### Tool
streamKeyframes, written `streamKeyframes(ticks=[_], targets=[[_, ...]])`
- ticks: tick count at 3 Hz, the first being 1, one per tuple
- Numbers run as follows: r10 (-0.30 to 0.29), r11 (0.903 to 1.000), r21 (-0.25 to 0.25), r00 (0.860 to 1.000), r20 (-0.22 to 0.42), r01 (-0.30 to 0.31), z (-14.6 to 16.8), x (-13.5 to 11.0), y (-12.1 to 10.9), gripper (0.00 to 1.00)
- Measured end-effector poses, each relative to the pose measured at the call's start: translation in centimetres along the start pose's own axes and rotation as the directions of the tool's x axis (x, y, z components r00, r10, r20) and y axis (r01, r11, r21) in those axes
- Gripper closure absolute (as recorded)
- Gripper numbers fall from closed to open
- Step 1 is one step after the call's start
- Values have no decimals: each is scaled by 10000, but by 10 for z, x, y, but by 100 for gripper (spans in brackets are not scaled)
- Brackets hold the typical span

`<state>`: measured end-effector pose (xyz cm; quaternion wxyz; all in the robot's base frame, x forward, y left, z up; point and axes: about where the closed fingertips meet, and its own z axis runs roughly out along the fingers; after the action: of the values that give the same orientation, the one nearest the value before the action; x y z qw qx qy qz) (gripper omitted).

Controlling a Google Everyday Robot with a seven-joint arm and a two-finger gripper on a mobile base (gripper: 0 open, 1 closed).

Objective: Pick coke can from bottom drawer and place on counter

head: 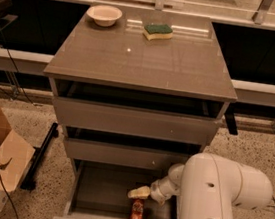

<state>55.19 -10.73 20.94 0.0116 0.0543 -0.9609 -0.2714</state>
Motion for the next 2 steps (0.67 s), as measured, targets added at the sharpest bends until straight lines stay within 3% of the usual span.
streamKeyframes(ticks=[1,2], targets=[[817,9955,-500,9966,124,-810,22,4,-16,0],[1744,9799,-1025,9844,209,-1714,40,16,-34,0]])
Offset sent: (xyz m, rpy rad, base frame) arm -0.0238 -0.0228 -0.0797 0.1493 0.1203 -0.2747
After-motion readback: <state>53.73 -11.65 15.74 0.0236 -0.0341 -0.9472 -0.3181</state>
